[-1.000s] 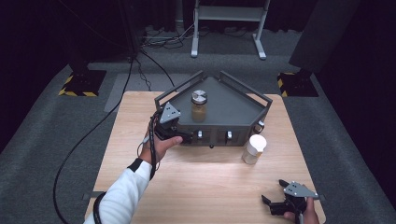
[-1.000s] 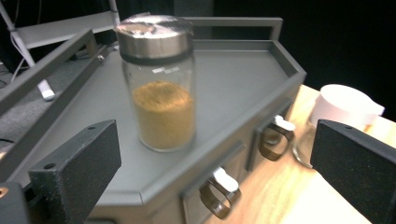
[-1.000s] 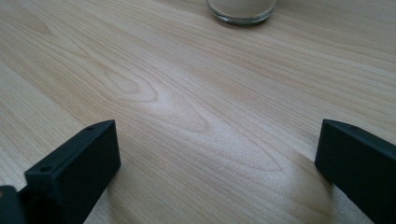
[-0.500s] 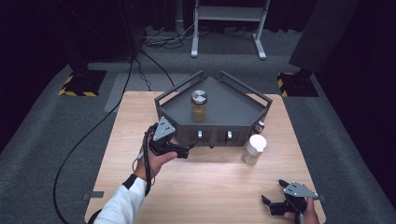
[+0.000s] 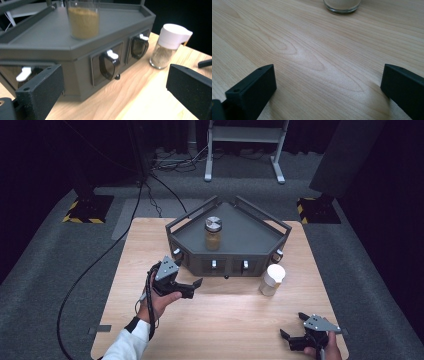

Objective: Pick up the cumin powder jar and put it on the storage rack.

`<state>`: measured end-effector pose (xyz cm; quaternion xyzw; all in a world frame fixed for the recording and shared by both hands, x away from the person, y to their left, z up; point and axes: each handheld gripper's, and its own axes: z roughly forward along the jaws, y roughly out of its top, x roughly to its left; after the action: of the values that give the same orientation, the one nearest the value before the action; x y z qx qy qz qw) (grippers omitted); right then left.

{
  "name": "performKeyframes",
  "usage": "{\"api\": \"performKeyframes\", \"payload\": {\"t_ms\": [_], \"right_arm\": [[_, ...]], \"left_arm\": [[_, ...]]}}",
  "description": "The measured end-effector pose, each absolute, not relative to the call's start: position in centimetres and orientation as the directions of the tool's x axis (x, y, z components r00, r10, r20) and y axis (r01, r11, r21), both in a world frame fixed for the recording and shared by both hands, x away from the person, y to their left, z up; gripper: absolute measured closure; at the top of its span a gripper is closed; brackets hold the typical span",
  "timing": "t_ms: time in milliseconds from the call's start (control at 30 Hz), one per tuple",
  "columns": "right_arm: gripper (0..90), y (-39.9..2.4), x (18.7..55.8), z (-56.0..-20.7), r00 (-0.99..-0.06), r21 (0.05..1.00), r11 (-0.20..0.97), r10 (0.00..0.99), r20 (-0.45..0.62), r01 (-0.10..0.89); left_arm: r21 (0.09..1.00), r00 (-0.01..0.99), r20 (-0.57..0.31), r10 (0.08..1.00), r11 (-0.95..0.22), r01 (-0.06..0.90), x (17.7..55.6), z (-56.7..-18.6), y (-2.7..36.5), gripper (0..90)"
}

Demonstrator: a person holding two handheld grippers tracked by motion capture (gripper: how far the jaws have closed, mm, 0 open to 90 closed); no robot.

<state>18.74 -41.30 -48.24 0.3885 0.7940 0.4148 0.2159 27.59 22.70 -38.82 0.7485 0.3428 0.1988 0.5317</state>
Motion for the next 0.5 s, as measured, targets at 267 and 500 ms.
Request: {"api": "performKeyframes", "payload": {"t_ms": [267,500], "right_arm": [[0.0,-41.3,18.7,-48.2,-0.605,0.826,0.354,0.796,-0.020,0.438],[0.0,-41.3,18.7,-48.2,-0.605,0.826,0.354,0.796,-0.020,0.438]], "left_arm": [[0.924,0.688,-0.084,0.721,-0.203,0.325,26.7,-40.7,23.0,1.7],[0.913,0.677,-0.094,0.730,-0.209,0.352,25.8,-42.0,22.7,1.7]]}}
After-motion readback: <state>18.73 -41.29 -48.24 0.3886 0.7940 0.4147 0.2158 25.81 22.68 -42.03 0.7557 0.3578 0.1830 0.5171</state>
